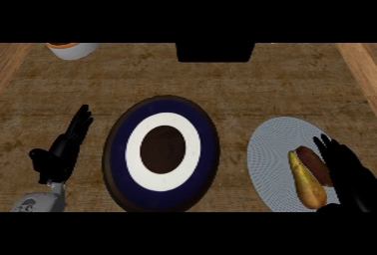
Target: Pick the sweet potato from the placemat and place it in the plate
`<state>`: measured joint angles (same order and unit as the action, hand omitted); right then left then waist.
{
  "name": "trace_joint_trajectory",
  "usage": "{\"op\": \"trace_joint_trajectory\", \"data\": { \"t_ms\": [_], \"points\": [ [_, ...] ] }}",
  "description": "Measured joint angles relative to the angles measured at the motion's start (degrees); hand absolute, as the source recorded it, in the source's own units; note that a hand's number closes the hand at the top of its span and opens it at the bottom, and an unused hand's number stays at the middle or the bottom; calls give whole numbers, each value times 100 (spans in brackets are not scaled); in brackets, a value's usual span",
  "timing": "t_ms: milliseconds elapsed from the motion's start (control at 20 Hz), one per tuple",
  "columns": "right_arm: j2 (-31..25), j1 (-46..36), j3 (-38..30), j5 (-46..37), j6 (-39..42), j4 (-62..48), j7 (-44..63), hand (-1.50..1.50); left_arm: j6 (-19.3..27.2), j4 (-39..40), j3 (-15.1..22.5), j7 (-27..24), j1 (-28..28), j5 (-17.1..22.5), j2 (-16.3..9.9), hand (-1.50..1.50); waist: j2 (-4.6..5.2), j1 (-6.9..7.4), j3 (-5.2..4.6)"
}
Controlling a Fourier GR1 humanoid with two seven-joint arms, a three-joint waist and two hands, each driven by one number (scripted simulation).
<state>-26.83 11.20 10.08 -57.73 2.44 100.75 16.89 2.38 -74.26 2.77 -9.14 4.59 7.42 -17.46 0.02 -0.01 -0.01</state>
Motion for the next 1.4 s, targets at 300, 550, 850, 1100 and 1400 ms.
{"op": "trace_joint_trajectory", "data": {
  "t_ms": [300, 550, 850, 1100, 1400],
  "points": [
    [183, -203, -187, -358, -75, -636, -243, -150, -156, -132, -136, 65, -91, -116, 75, 0, -15, -7, -25],
    [312, -509, -371, -610, -102, -1110, -318, -150, -294, -199, -276, 200, -67, -161, 69, 0, -29, -14, -56],
    [254, -774, -600, -544, -181, -1782, -935, 150, -285, -138, -325, 149, -19, -283, 205, 0, -58, -3, -121],
    [150, -954, -597, -691, -165, -2105, -1286, 150, -294, -317, -309, 290, -75, -315, 233, 0, -60, 5, -151],
    [175, -993, -604, -872, -557, -2205, -1634, 150, -372, -250, -365, 190, -145, -309, 248, 0, -60, -13, -157]
  ]
}}
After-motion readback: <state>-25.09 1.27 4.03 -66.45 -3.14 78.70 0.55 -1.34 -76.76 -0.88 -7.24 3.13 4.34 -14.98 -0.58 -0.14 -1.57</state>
